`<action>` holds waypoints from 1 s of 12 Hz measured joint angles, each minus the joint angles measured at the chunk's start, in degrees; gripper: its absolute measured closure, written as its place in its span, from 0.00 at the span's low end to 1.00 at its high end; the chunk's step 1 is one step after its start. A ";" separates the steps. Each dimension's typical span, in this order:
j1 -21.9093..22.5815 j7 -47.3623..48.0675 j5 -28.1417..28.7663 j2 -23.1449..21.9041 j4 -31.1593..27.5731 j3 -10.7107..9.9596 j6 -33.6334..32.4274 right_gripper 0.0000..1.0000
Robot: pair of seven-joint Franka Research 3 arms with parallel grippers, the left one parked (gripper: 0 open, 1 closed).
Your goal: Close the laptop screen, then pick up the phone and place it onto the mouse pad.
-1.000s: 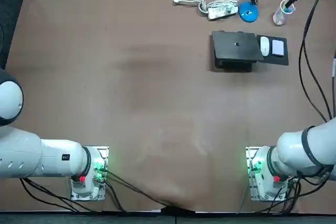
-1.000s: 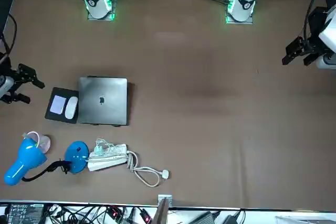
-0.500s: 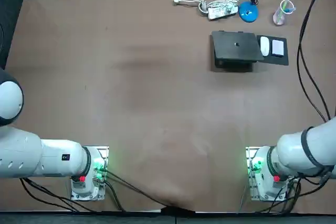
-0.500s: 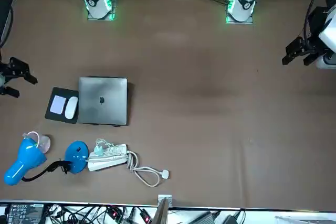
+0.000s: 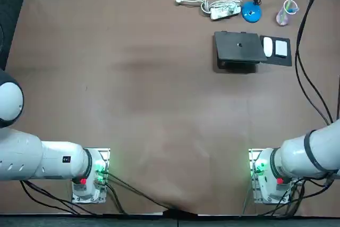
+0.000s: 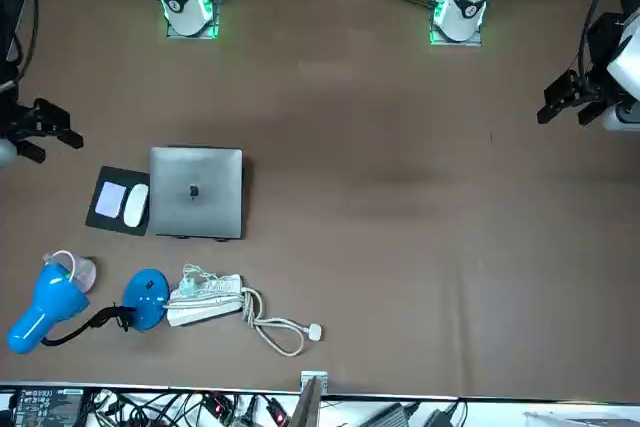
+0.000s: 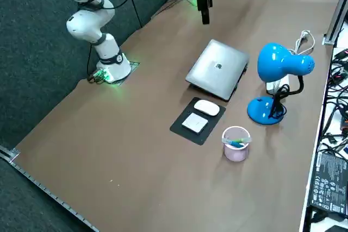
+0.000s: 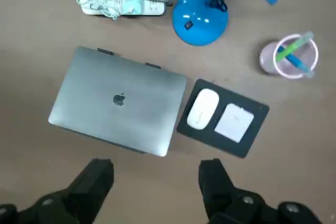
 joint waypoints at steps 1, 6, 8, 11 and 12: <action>1.03 3.00 -0.73 -0.43 0.03 -0.07 -0.53 0.00; 2.22 9.59 -2.98 -4.65 -2.19 -0.01 -3.12 0.00; 2.25 10.59 -4.12 -8.23 -6.19 -0.02 -3.18 0.00; 3.71 13.97 -5.79 -15.64 -13.84 0.04 -3.22 0.00; 4.38 15.66 -6.13 -17.18 -15.41 0.09 -3.23 0.00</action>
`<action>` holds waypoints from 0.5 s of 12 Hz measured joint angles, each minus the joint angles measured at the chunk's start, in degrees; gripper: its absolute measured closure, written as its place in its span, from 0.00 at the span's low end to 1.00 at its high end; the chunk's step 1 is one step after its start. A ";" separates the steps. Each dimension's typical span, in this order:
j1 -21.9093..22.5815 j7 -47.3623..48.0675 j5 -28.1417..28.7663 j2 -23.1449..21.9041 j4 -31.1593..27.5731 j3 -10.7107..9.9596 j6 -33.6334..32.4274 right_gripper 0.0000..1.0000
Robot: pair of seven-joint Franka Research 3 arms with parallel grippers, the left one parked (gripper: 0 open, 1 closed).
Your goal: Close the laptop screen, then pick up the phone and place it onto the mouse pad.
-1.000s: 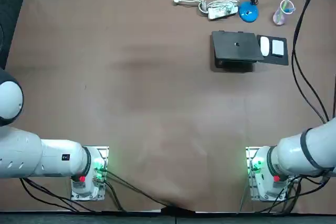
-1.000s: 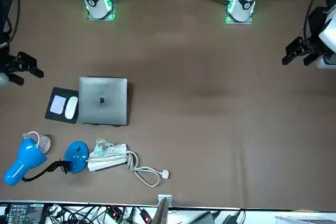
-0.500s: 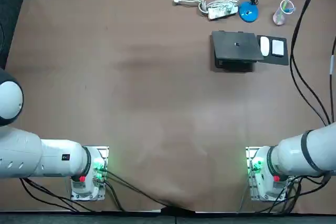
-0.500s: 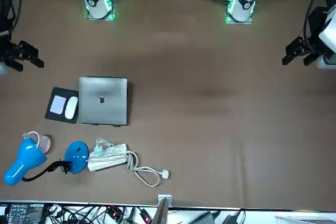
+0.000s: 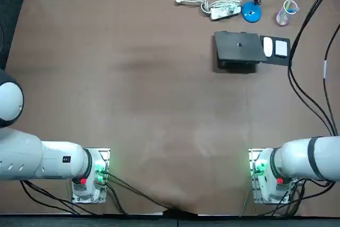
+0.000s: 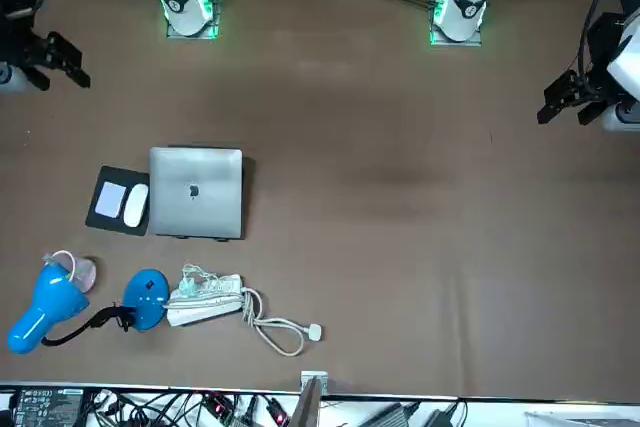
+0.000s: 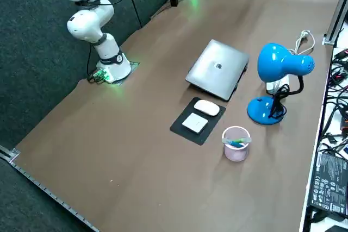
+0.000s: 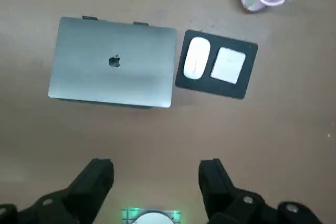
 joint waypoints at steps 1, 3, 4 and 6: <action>0.57 1.51 -0.13 -1.19 -1.26 0.10 -0.01 0.00; 1.88 4.27 -0.19 -2.66 -2.98 0.17 0.02 0.00; 2.36 4.63 -0.27 -3.10 -3.50 0.19 0.04 0.00; 2.55 4.62 -0.33 -3.90 -4.16 0.10 0.23 0.00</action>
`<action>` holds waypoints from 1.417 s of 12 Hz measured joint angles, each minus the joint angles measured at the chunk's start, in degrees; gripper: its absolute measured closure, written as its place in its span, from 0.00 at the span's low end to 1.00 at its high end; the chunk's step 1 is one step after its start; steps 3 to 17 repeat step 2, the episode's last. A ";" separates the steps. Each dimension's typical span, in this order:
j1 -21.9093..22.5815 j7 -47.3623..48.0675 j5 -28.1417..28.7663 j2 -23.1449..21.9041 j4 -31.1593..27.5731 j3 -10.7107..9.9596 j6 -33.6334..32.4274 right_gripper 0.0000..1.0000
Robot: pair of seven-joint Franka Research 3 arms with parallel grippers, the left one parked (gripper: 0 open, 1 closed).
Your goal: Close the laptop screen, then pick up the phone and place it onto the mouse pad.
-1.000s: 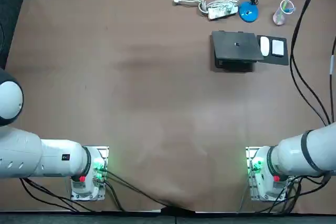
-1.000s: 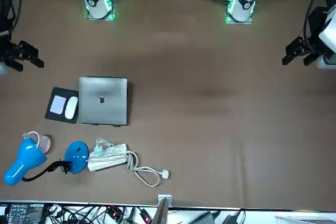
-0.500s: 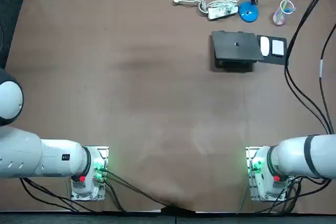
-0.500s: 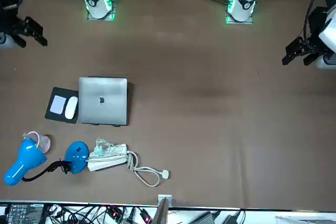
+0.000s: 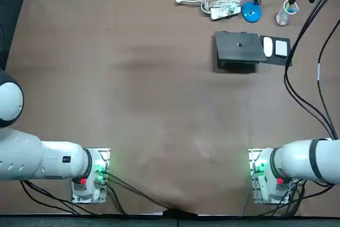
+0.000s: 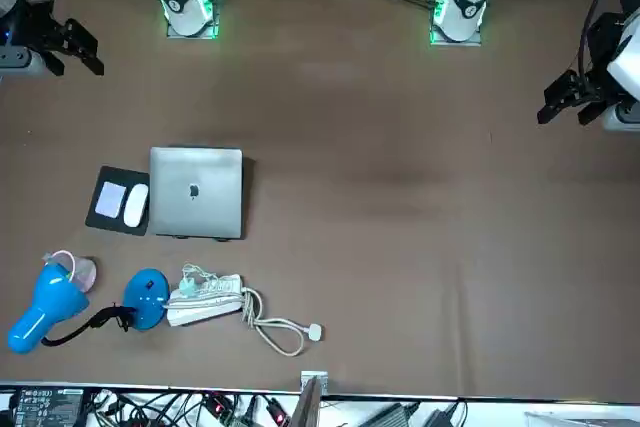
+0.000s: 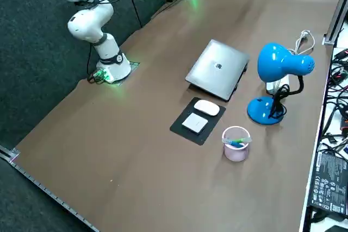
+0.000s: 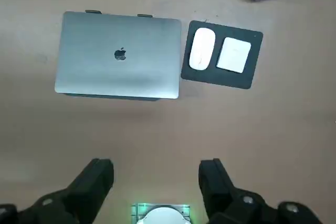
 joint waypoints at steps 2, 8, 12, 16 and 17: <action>0.00 -0.05 0.00 -0.44 -0.23 -0.27 0.19 0.00; 0.00 -0.05 0.00 -0.44 -0.23 -0.27 0.19 0.00; 0.00 -0.05 0.00 -0.44 -0.23 -0.27 0.19 0.00; 0.00 -0.05 0.00 -0.44 -0.23 -0.27 0.19 0.00; 0.00 -0.05 0.00 -0.44 -0.23 -0.27 0.19 0.00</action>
